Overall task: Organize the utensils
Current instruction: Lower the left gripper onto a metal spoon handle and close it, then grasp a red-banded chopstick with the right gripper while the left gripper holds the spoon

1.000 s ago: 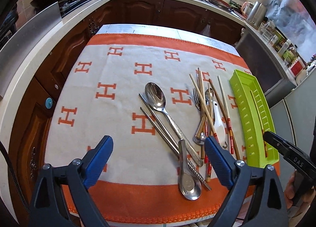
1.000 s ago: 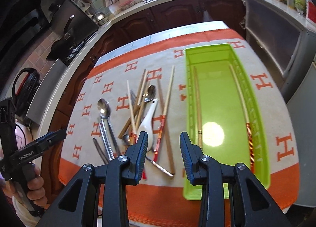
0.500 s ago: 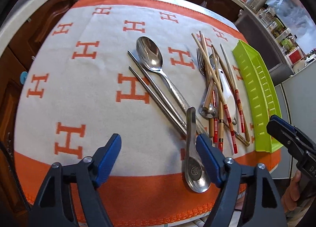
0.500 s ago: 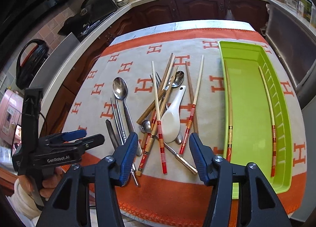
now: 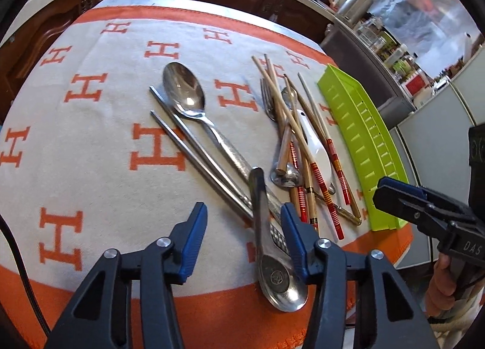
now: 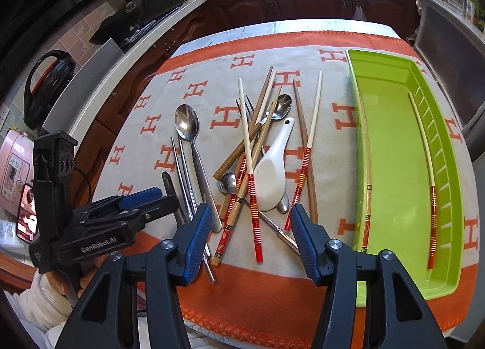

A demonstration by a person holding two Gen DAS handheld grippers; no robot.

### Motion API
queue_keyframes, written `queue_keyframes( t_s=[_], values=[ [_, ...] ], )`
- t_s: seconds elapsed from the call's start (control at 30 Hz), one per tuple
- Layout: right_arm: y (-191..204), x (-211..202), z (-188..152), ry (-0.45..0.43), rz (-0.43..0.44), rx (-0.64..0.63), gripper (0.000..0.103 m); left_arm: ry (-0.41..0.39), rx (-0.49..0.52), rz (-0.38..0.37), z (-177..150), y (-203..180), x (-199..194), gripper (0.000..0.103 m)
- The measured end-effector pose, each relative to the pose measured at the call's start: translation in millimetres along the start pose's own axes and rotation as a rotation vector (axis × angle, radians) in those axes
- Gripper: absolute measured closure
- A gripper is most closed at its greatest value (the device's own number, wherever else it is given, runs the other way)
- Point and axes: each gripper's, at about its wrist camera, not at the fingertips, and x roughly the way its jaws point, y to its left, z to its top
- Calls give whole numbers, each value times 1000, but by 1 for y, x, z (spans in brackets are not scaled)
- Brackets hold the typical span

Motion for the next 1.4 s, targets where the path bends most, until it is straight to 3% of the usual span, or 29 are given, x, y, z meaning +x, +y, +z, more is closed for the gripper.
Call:
queue_keyframes(
  t_s=[0.17, 0.3, 0.5, 1.03, 1.4],
  values=[
    [1, 2, 2, 6, -5, -3, 48, -19, 21, -25, -4, -4, 13, 72],
    [1, 3, 3, 11, -8, -4, 48, -21, 1, -76, -5, 0, 17, 88],
    [1, 7, 4, 22, -10, -8, 48, -42, -20, -107, -7, 4, 18, 97],
    [14, 19, 12, 50, -15, -50, 48, -121, -82, -165, 2, 18, -16, 100],
    [19, 49, 52, 61, -54, -89, 74, -186, -57, -189, 14, 15, -48, 100]
  ],
)
